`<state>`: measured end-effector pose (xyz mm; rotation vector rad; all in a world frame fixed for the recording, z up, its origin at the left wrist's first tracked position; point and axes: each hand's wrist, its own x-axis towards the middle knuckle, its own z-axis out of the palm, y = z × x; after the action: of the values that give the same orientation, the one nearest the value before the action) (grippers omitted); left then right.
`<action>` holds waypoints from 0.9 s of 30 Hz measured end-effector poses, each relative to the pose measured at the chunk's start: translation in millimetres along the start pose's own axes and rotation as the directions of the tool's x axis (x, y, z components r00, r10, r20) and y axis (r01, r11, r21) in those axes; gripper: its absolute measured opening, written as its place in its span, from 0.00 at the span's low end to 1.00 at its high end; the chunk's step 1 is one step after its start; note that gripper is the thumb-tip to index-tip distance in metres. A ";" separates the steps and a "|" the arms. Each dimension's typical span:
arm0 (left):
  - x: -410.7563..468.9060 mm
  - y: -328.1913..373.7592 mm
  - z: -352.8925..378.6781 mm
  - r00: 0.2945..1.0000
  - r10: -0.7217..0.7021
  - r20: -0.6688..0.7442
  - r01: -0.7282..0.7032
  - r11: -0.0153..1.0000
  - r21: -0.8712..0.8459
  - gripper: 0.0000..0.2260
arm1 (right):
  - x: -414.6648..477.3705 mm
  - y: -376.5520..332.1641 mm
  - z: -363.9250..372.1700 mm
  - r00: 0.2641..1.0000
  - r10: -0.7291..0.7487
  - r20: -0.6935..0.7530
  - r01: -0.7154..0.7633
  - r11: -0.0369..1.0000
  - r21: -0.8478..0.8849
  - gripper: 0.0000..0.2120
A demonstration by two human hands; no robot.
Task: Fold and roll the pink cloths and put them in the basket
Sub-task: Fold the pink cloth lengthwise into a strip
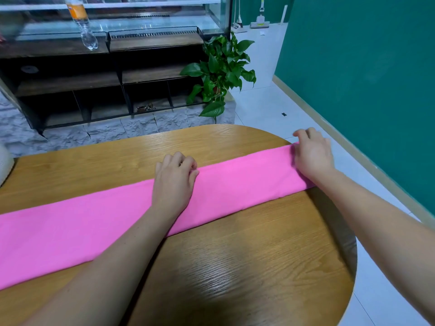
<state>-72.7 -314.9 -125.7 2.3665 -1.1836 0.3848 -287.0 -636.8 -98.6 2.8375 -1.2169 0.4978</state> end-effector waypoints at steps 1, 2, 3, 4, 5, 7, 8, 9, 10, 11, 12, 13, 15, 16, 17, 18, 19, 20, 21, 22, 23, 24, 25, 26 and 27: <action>-0.4 1.1 -0.6 1.000 0.017 -0.008 -0.016 1.000 0.015 0.03 | -5.7 -14.6 -0.6 0.998 -0.058 -0.012 0.058 0.998 0.022 0.16; -0.8 1.8 -1.0 0.999 0.030 -0.014 -0.030 0.999 0.023 0.03 | -12.9 -31.6 -1.4 0.991 -0.135 0.004 0.134 0.989 0.061 0.16; -1.3 2.0 -1.1 0.999 0.039 -0.017 -0.039 0.999 0.026 0.03 | -21.1 -49.0 -1.5 0.976 -0.214 0.042 0.208 0.971 0.116 0.18; -1.5 1.9 -0.9 0.999 0.042 -0.017 -0.042 0.999 0.026 0.03 | -30.0 -66.6 -1.4 0.955 -0.285 0.086 0.266 0.947 0.181 0.21; -1.6 1.5 -0.8 0.999 0.043 -0.015 -0.042 0.999 0.028 0.03 | -39.7 -83.8 -1.3 0.929 -0.348 0.127 0.311 0.919 0.243 0.24; -1.5 0.2 0.0 0.999 0.040 -0.007 -0.040 0.999 0.034 0.04 | -58.6 -113.6 0.0 0.874 -0.448 0.188 0.376 0.869 0.321 0.31; -1.4 -0.5 0.1 0.999 0.039 -0.004 -0.039 0.999 0.034 0.04 | -67.2 -125.4 1.1 0.848 -0.484 0.217 0.400 0.853 0.336 0.33; -1.4 -0.9 0.3 0.999 0.038 -0.001 -0.038 0.999 0.032 0.04 | -74.7 -133.5 2.7 0.825 -0.510 0.244 0.421 0.842 0.338 0.34; -1.2 -0.9 0.7 0.999 0.037 0.000 -0.037 0.999 0.028 0.04 | -80.3 -137.3 5.0 0.807 -0.526 0.270 0.432 0.836 0.338 0.34; -1.4 -0.9 0.7 0.999 0.035 0.002 -0.035 0.999 0.022 0.03 | -83.9 -137.6 6.7 0.796 -0.530 0.292 0.433 0.836 0.337 0.34; -1.6 -1.2 0.7 0.999 0.031 0.005 -0.031 0.999 0.013 0.03 | -85.2 -134.5 8.1 0.793 -0.527 0.307 0.429 0.839 0.334 0.34; -1.8 -1.7 0.6 1.000 0.027 0.010 -0.027 1.000 0.001 0.03 | -84.8 -129.4 8.3 0.794 -0.520 0.315 0.423 0.845 0.326 0.34; -1.5 -2.6 0.4 1.000 0.015 0.027 -0.015 1.000 -0.025 0.03 | -79.9 -113.9 7.6 0.804 -0.495 0.329 0.404 0.861 0.307 0.34; -1.5 -2.8 0.4 0.999 0.012 0.035 -0.011 0.999 -0.034 0.03 | -77.0 -104.4 6.8 0.810 -0.481 0.336 0.393 0.870 0.297 0.34; -1.7 -2.7 0.6 0.999 0.010 0.040 -0.009 0.999 -0.040 0.03 | -74.1 -94.1 5.9 0.816 -0.465 0.343 0.380 0.879 0.288 0.34; -1.8 -2.7 0.8 0.999 0.009 0.043 -0.007 0.999 -0.044 0.03 | -71.5 -83.6 5.0 0.824 -0.448 0.346 0.367 0.888 0.275 0.35; -1.9 -2.7 0.9 0.999 0.005 0.044 -0.003 0.999 -0.047 0.03 | -68.4 -71.8 5.2 0.834 -0.427 0.348 0.352 0.899 0.259 0.35; -2.0 -3.0 0.9 0.999 0.000 0.045 0.003 0.999 -0.047 0.03 | -65.1 -59.5 5.0 0.846 -0.401 0.352 0.332 0.912 0.240 0.36; -2.2 -3.3 1.1 0.999 -0.005 0.046 0.008 0.999 -0.047 0.04 | -61.3 -46.8 4.7 0.859 -0.366 0.358 0.303 0.927 0.222 0.38; -2.5 -3.7 1.4 0.999 -0.008 0.047 0.010 0.999 -0.046 0.04 | -57.4 -34.1 4.2 0.871 -0.330 0.364 0.270 0.941 0.205 0.39; -2.7 -3.7 1.5 0.999 -0.009 0.047 0.011 0.999 -0.044 0.04 | -53.6 -22.4 3.3 0.882 -0.294 0.368 0.238 0.953 0.190 0.40; -2.7 -3.7 1.5 0.999 -0.008 0.048 0.009 0.999 -0.039 0.04 | -50.5 -12.1 2.1 0.892 -0.262 0.368 0.209 0.962 0.177 0.41; -2.9 -3.4 1.4 0.999 -0.006 0.048 0.008 0.999 -0.033 0.04 | -48.1 -3.6 1.2 0.900 -0.234 0.367 0.183 0.969 0.168 0.41; -3.1 -3.0 1.2 0.999 -0.005 0.048 0.006 1.000 -0.025 0.04 | -46.0 2.6 0.9 0.907 -0.208 0.366 0.157 0.974 0.164 0.42; -3.6 -2.5 0.9 0.999 -0.005 0.048 0.005 1.000 -0.015 0.05 | -44.4 6.3 1.1 0.912 -0.184 0.366 0.133 0.978 0.160 0.43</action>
<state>-72.8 -311.6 -128.7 2.3776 -1.1976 0.3178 -319.8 -610.2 -113.5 3.2182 -1.0075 0.0172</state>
